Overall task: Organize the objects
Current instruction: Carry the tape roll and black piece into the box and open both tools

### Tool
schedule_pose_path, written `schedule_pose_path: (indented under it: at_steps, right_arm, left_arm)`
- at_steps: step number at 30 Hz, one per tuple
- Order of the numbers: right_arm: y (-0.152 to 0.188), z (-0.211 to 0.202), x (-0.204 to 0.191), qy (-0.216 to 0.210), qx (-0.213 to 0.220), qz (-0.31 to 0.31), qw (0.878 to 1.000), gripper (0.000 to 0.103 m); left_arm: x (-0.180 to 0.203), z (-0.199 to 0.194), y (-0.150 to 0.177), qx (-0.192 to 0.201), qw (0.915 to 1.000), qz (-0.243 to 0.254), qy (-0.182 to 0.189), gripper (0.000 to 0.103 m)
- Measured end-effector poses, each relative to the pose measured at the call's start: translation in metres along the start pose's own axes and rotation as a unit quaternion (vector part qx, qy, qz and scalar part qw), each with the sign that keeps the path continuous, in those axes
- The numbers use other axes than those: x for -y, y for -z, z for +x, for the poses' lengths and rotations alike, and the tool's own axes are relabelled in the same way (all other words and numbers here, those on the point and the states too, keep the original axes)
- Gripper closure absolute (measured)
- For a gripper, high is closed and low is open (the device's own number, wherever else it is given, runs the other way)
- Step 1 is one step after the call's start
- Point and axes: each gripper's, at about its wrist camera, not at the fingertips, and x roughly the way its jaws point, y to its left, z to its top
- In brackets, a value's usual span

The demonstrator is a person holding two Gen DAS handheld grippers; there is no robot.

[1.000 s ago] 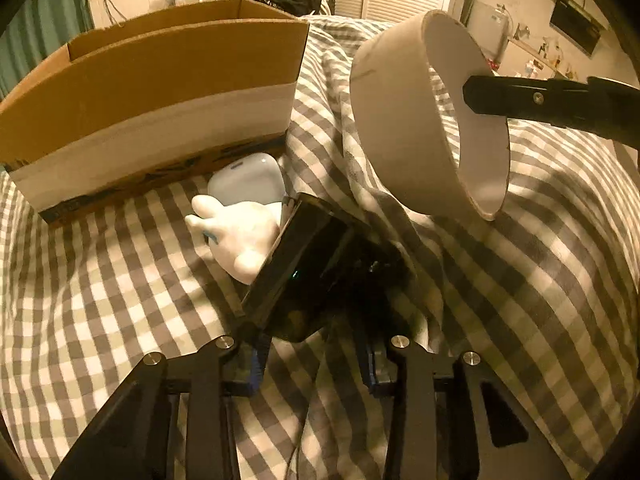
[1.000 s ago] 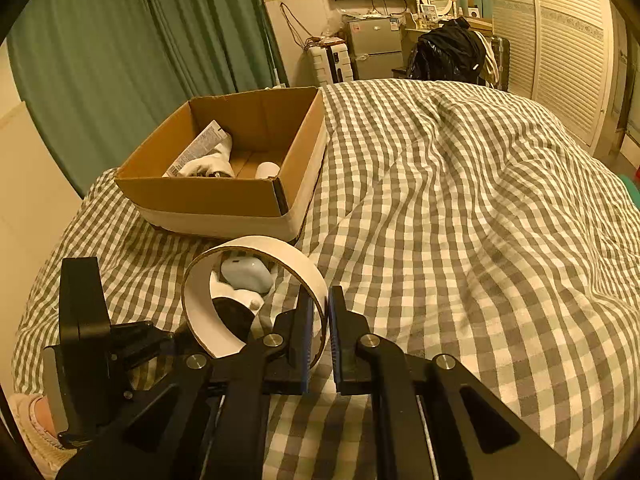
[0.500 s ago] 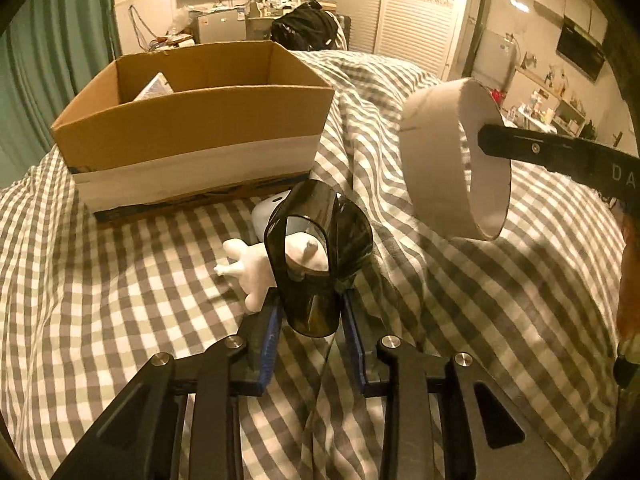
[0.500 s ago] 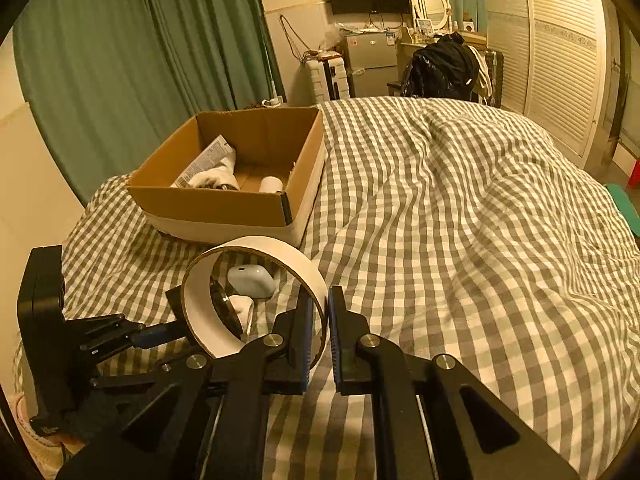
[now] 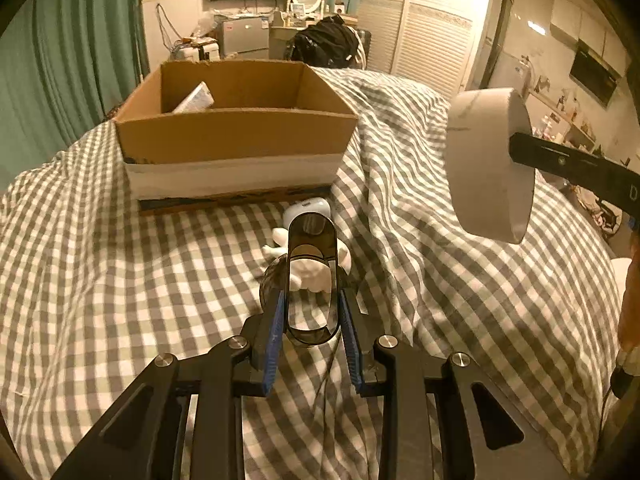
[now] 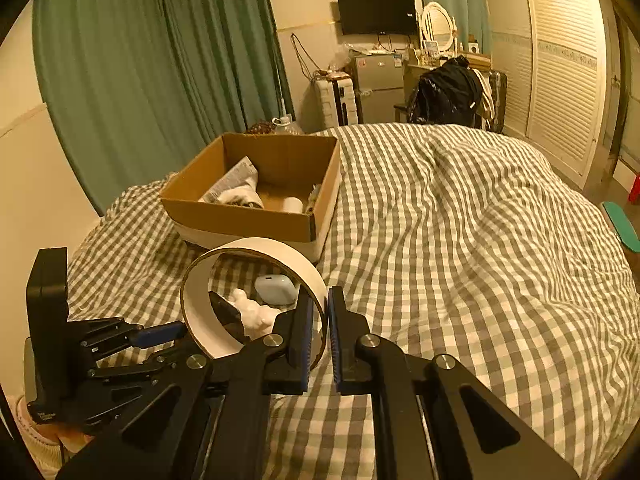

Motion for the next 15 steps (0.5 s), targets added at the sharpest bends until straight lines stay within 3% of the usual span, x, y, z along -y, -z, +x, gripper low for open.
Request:
schedule_pose_path:
  at_steps: [7, 15]
  right_arm:
    - [-0.013, -0.017, -0.015, -0.005, 0.02, -0.022, 1.0, 0.095]
    - [-0.064, -0.018, -0.029, 0.001, 0.058, -0.057, 0.997, 0.095]
  left_arm:
    - [-0.01, -0.032, -0.029, 0.035, 0.9992, 0.001, -0.021, 0.076]
    - [-0.026, -0.068, -0.103, 0.094, 0.9943, 0.005, -0.049, 0.076]
